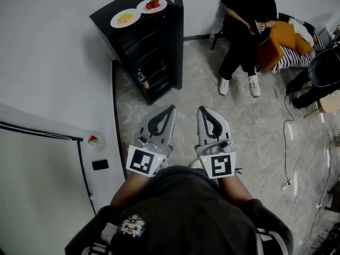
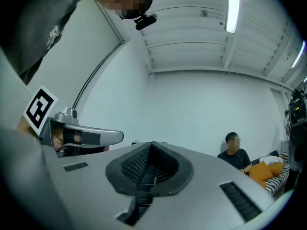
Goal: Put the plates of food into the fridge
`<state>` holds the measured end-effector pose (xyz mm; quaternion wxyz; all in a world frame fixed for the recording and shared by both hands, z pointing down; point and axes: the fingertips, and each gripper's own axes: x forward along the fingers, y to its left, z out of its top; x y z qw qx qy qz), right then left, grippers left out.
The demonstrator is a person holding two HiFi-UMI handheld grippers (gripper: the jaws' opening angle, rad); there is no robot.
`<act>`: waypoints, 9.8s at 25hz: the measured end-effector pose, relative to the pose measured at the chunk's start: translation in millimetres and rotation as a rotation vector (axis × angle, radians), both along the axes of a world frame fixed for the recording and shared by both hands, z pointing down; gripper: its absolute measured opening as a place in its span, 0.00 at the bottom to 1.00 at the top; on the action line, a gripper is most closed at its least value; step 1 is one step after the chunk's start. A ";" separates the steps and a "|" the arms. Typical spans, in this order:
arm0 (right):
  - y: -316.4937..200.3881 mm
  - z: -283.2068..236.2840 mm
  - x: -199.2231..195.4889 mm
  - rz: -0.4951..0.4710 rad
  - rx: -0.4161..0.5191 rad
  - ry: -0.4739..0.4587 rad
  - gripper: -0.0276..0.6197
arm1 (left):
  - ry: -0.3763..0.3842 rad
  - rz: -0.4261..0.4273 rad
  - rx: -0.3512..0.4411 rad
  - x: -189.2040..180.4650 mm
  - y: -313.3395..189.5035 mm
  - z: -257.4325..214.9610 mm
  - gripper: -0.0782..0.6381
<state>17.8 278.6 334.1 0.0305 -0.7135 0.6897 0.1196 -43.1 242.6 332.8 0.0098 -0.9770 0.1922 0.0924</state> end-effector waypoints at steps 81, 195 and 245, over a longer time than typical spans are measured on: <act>-258.4 40.8 96.2 -0.217 -0.068 -0.067 0.08 | -0.141 -0.277 -0.050 75.9 -239.6 46.9 0.14; -519.5 81.4 166.2 -0.341 -0.438 -1.620 0.10 | -0.054 -0.446 -0.147 54.3 -386.0 58.6 0.14; -447.0 205.3 116.5 -0.427 -0.639 -1.527 0.09 | -0.121 -0.674 -0.293 -7.8 -383.8 124.8 0.14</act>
